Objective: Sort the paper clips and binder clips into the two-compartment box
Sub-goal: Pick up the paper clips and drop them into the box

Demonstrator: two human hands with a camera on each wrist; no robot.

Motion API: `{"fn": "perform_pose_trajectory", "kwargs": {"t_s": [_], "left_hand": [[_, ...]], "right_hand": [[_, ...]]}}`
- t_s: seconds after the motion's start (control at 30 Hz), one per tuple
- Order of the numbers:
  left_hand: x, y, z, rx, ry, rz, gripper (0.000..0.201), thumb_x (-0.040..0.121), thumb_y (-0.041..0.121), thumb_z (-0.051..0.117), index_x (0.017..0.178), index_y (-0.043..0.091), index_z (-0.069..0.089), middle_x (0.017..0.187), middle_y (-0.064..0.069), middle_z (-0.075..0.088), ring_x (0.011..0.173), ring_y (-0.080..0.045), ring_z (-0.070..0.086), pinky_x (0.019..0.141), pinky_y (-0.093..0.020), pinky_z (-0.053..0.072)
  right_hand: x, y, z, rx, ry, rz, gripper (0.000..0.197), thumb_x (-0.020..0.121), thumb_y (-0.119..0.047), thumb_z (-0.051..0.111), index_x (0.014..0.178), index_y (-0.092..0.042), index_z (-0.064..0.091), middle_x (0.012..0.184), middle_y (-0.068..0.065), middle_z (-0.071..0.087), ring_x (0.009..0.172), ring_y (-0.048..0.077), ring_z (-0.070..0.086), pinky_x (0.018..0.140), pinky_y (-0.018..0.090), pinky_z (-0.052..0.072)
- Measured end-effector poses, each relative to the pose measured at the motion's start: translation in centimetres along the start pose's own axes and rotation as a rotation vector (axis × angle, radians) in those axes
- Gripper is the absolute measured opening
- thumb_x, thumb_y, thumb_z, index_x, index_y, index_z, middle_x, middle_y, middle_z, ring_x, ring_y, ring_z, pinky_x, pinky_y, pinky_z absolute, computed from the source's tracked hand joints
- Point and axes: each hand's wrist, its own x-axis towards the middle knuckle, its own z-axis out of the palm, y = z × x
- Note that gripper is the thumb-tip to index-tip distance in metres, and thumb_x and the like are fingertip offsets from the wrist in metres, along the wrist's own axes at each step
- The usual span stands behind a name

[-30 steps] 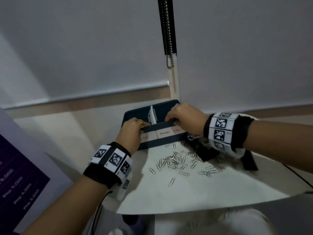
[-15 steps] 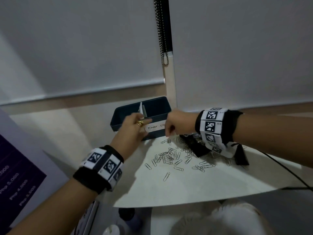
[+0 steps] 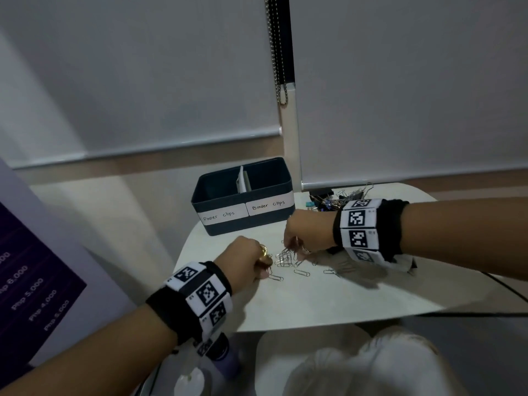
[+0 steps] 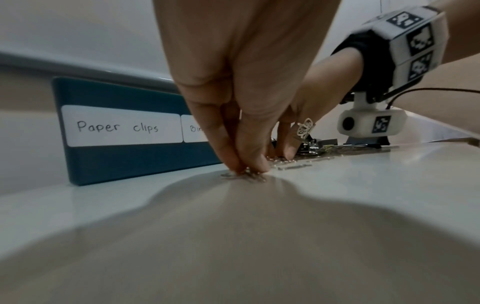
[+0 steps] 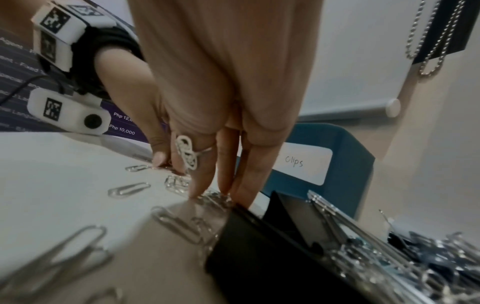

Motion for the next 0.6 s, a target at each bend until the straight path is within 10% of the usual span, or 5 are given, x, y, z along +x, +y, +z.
{"fn": "perform_pose_trajectory", "kwargs": {"t_s": [0.2,0.37,0.6], "left_hand": [[0.5,0.4,-0.9,-0.014,0.11,-0.032,0.017,0.086,0.015,0.064,0.099,0.013,0.075,0.099,0.001,0.075,0.097,-0.012,0.066,0.09,-0.016,0.045],[1.1,1.6,-1.6,-0.022,0.074,-0.126,0.016,0.081,0.013,0.062,0.093,0.011,0.072,0.092,0.0,0.07,0.088,-0.014,0.061,0.071,-0.015,0.039],[1.6,0.9,-1.9,-0.101,0.074,-0.165,0.013,0.074,0.013,0.068,0.082,0.004,0.073,0.088,-0.007,0.072,0.084,-0.019,0.066,0.08,-0.029,0.055]], "right_hand": [[1.3,-0.8,0.0,-0.044,0.043,0.051,0.022,0.086,-0.004,0.058,0.104,-0.005,0.071,0.109,0.008,0.07,0.104,0.022,0.063,0.089,0.026,0.048],[2.0,-1.4,-0.2,-0.068,0.026,0.135,0.009,0.082,-0.01,0.062,0.08,-0.002,0.067,0.08,0.01,0.064,0.078,0.02,0.054,0.073,0.027,0.045],[2.9,-0.8,-0.7,-0.074,0.03,0.176,0.022,0.082,-0.016,0.064,0.094,0.001,0.072,0.098,0.014,0.072,0.074,0.021,0.053,0.074,0.025,0.041]]}}
